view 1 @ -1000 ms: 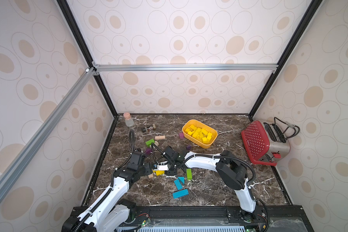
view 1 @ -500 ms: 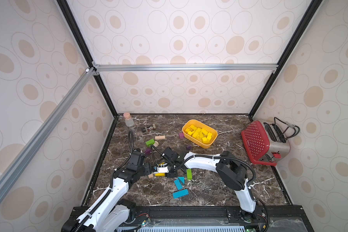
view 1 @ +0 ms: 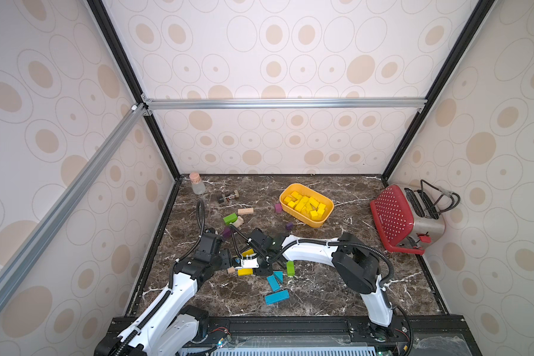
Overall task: Pick out the yellow building blocks
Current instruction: Pick up the building block from the center of the board.
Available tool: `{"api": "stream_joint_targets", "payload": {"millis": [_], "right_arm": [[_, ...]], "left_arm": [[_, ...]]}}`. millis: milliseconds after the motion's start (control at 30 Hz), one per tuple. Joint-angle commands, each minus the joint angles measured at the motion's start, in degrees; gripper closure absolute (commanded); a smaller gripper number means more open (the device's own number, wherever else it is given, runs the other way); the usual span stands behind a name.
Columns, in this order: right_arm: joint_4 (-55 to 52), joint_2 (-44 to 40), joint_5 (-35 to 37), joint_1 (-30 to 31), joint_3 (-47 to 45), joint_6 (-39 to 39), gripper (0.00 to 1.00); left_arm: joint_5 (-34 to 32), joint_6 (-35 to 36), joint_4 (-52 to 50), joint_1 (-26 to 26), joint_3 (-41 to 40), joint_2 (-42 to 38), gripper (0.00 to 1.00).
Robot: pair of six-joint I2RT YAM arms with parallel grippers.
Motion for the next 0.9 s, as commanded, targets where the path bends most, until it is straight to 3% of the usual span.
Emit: {"api": "stream_joint_targets", "payload": {"millis": [0, 533, 867], "right_arm": [[-1.1, -2.3, -0.6, 1.1, -1.6, -0.5, 0.71], [6.9, -8.9, 0.6, 1.0, -8.6, 0.8, 0.8], [12.3, -14.1, -1.3, -0.7, -12.6, 6.4, 0.81]], "left_arm": [[-0.9, -1.1, 0.3, 0.0, 1.7, -0.5, 0.36], [-2.2, -0.1, 0.9, 0.0, 5.0, 2.7, 0.36], [-2.7, 4.6, 1.9, 0.0, 9.6, 6.2, 0.36]]}}
